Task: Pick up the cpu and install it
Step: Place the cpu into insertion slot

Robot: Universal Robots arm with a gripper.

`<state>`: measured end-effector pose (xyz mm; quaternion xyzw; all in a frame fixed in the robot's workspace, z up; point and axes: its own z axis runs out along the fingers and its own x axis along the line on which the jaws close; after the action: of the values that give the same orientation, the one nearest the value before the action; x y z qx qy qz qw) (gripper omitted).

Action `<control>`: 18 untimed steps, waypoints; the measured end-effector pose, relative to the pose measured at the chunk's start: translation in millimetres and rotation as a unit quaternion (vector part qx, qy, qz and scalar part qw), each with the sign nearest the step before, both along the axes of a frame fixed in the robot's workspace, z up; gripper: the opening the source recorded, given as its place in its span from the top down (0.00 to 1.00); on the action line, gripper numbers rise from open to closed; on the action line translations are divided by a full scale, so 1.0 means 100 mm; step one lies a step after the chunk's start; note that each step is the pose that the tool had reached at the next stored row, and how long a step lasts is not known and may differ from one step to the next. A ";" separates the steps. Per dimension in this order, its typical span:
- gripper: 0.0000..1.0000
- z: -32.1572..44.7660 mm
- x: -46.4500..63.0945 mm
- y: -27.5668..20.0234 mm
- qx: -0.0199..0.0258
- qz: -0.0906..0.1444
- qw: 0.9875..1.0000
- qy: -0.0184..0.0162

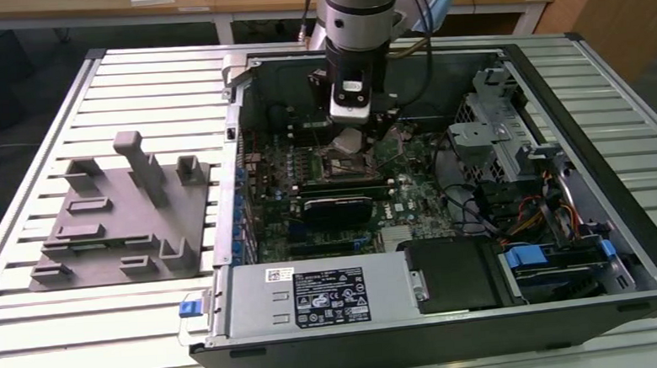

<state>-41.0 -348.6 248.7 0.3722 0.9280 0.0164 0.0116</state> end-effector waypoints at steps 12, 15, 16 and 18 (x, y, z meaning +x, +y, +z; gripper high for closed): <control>0.46 -0.010 0.00 0.000 0.000 -0.108 0.994 0.000; 0.46 -0.013 0.00 0.000 0.000 -0.136 0.991 0.000; 0.46 -0.014 0.00 0.000 0.000 -0.145 0.989 0.000; 0.46 -0.016 0.00 0.000 0.000 -0.163 0.987 0.000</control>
<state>-41.0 -348.6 247.1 0.5183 0.8550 0.0143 0.0141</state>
